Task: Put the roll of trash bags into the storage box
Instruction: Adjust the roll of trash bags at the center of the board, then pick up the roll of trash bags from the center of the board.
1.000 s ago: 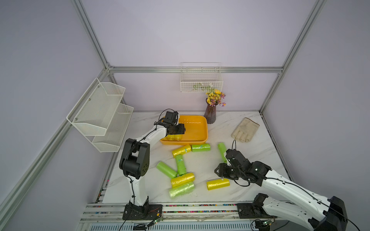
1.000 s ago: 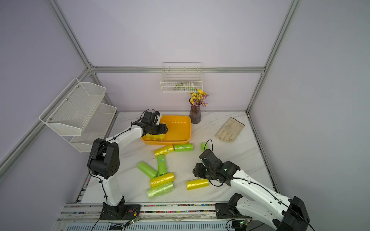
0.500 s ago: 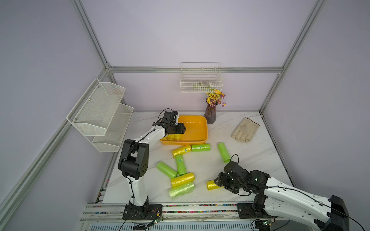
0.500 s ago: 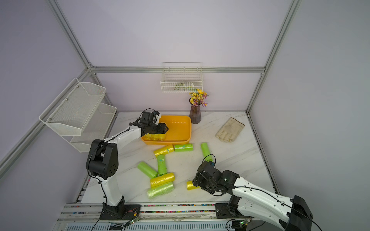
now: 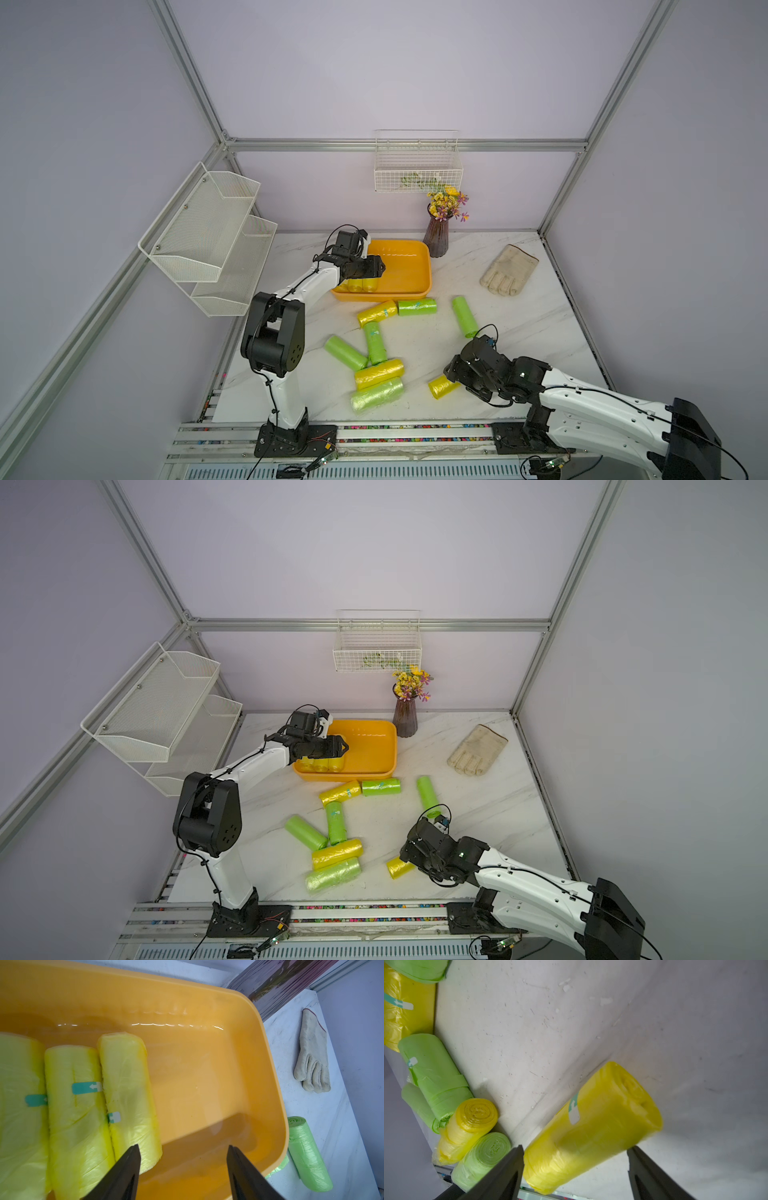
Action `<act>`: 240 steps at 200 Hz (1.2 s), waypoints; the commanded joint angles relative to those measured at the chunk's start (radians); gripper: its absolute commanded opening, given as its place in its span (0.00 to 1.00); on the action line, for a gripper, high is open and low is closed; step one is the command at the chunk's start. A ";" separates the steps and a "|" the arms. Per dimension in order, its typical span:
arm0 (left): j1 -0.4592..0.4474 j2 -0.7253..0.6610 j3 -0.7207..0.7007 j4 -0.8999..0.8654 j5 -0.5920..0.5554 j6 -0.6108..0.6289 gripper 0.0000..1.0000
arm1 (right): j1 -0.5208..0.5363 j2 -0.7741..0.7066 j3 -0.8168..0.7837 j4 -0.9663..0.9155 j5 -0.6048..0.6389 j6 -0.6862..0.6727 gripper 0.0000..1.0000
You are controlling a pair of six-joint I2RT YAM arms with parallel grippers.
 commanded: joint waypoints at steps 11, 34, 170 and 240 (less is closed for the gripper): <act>0.005 -0.065 -0.005 0.002 0.017 0.019 0.67 | -0.061 0.035 0.021 0.116 0.019 -0.091 0.82; 0.006 -0.075 -0.008 -0.010 0.012 0.022 0.67 | -0.077 0.114 0.038 0.175 -0.030 -0.142 0.81; 0.005 -0.078 -0.025 -0.015 0.008 0.015 0.67 | -0.013 0.277 0.179 -0.146 -0.071 -0.365 0.76; 0.015 -0.064 -0.008 -0.015 -0.010 -0.008 0.69 | 0.029 0.406 0.239 -0.132 -0.065 -0.424 0.76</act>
